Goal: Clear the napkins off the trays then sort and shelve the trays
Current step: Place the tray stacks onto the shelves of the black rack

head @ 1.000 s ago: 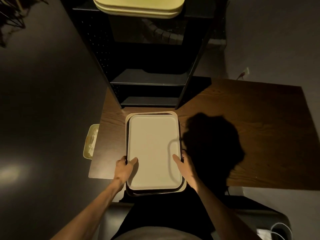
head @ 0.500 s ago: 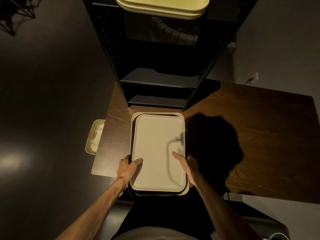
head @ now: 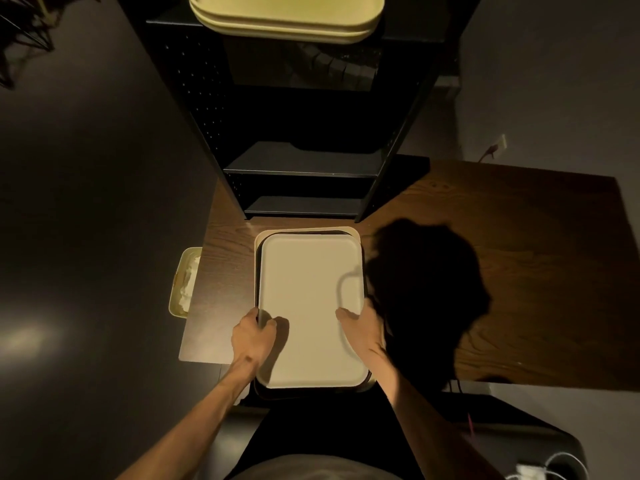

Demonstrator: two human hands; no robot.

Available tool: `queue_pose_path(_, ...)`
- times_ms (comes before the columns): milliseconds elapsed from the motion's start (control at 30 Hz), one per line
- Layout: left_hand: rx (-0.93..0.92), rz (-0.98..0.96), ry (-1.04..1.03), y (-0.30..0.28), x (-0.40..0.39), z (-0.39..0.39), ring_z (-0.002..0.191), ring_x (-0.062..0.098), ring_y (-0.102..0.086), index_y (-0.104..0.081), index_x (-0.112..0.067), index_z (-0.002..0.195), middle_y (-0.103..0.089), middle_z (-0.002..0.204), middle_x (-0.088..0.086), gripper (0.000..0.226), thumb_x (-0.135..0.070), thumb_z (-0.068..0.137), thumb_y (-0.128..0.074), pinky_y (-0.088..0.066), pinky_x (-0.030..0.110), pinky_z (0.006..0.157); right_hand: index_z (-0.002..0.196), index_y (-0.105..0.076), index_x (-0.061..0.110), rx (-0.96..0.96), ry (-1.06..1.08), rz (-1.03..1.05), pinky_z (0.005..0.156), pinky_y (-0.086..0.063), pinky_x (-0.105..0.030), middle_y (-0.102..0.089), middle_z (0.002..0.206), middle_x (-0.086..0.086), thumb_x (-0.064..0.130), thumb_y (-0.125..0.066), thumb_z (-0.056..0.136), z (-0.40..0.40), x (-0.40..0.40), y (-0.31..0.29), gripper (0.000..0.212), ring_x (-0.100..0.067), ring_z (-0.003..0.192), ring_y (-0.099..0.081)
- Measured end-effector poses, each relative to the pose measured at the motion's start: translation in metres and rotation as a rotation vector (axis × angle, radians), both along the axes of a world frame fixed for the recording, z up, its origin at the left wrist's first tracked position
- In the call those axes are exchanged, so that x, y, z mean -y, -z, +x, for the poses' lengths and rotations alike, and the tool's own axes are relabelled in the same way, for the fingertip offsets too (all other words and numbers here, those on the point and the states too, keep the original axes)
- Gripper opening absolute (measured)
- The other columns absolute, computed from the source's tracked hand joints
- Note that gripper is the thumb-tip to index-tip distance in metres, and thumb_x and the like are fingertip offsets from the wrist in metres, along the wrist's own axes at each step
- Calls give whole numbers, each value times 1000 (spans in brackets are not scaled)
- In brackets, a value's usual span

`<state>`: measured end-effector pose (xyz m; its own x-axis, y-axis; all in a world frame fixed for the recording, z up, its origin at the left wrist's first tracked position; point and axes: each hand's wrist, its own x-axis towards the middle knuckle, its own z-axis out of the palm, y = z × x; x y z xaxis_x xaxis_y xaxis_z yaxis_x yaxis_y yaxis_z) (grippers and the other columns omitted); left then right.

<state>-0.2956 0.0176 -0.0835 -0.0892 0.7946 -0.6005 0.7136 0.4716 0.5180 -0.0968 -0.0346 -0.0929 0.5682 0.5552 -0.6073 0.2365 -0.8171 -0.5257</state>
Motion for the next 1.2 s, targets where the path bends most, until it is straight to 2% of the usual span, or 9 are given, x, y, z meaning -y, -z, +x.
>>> queue_pose_path(100, 44, -27, -93, -1, -1, -1, 71, 26, -61, -64, -7, 81, -66, 75, 8, 14, -17, 88, -56, -49, 31, 62, 136, -44, 5, -136, 109, -35, 93, -47, -33, -62, 129, -9, 38, -68, 75, 1, -10, -8, 73, -28, 116, -60)
queue_pose_path(333, 146, -114, -312, 2, -9, -6, 74, 21, -55, -67, -3, 83, -68, 86, 11, 17, -19, 85, -61, -45, 31, 66, 146, -37, 17, -438, 304, 61, 114, -32, -41, -38, 151, -2, 48, -81, 68, 14, -27, -14, 95, -25, 137, -39)
queue_pose_path(533, 227, -241, -407, 1, -16, -13, 100, 34, -61, -67, -13, 87, -68, 104, 12, 20, -32, 81, -65, -52, 49, 93, 155, -14, 26, -560, 71, 166, 122, -16, -41, -13, 163, 6, 46, -64, 88, 10, -25, -39, 86, -18, 150, -14)
queue_pose_path(700, 344, -257, -403, -25, -21, -16, 95, 32, -67, -66, -9, 108, -72, 100, 12, 44, -40, 77, -70, -55, 47, 86, 152, -24, 28, -534, 138, 267, 118, -28, -45, -28, 158, 2, 52, -72, 77, 12, -21, -54, 93, -21, 144, -31)
queue_pose_path(800, 551, -351, -382, -55, -24, -20, 110, 35, -63, -64, -17, 117, -71, 112, 10, 54, -53, 77, -72, -45, 55, 101, 151, -28, 20, -566, 161, 304, 119, -26, -40, -36, 151, 4, 50, -75, 76, 19, -18, -72, 94, -17, 140, -35)
queue_pose_path(933, 1008, -656, -493, -100, -28, -30, 131, 38, -49, -59, -15, 133, -59, 136, 14, 61, -42, 80, -75, -30, 59, 113, 139, -45, 10, -811, 151, 310, 106, -42, -27, -69, 114, 10, 29, -59, 97, 29, -19, -108, 48, -15, 111, -60)
queue_pose_path(967, 1084, -681, -495, -112, -28, -34, 128, 36, -52, -58, -13, 134, -58, 135, 15, 63, -35, 79, -77, -28, 57, 115, 136, -49, 11, -804, 147, 327, 102, -48, -31, -70, 113, 5, 27, -67, 92, 29, -24, -119, 50, -19, 108, -64)
queue_pose_path(1067, 1259, -635, -420, -148, -25, -46, 116, 37, -58, -51, -5, 139, -58, 132, 19, 76, -14, 70, -82, -29, 55, 115, 145, -42, 13, -752, 104, 348, 99, -52, -48, -57, 137, -9, 39, -93, 58, 28, -38, -151, 104, -33, 115, -63)
queue_pose_path(1200, 1316, -546, -315, -202, -27, -50, 124, 41, -50, -46, -3, 142, -45, 146, 21, 73, -7, 74, -74, -34, 56, 112, 122, -64, 10, -865, -6, 396, 94, -53, -55, -72, 113, -16, 27, -81, 78, 31, -43, -203, 50, -36, 102, -70)
